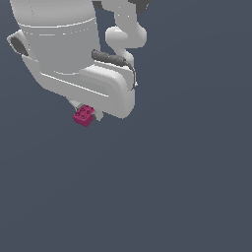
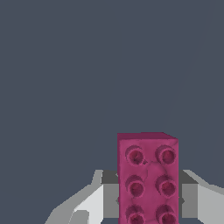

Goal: Pick up the object and move it to a goal position.

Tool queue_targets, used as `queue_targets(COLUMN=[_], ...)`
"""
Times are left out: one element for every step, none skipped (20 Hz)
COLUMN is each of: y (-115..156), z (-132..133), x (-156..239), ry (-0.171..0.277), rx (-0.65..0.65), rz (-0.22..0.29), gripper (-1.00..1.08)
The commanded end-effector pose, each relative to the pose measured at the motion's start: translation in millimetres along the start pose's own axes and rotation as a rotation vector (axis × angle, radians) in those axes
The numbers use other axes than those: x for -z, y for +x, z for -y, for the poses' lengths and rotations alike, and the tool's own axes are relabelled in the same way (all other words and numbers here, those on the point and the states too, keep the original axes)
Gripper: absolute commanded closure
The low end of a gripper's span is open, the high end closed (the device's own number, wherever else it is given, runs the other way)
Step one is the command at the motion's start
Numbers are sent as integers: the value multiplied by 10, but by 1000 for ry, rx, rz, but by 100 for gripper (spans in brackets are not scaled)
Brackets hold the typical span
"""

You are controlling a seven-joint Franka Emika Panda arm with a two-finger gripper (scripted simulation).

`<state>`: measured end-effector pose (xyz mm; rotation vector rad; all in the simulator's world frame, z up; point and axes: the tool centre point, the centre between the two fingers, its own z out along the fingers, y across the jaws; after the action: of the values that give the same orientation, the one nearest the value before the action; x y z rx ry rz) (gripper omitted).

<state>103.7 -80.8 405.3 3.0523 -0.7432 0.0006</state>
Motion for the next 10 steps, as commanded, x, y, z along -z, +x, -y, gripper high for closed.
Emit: queue_targets(y=[28,37,45,53,60,66,71,76,80,84], z=[-31,-40,-48,-55,-61,-66,-71,-75,-78,-81], x=[94,122,147,169,189,206,220,233,244,254], ry=[0,0,0,0,0,0,0,0,0,0], rx=[0,0,0,0,0,0,0,0,0,0], rz=[0,0,0,0,0,0,0,0,0,0], gripper=[108,108,108,108,108,108,108,108,108,108])
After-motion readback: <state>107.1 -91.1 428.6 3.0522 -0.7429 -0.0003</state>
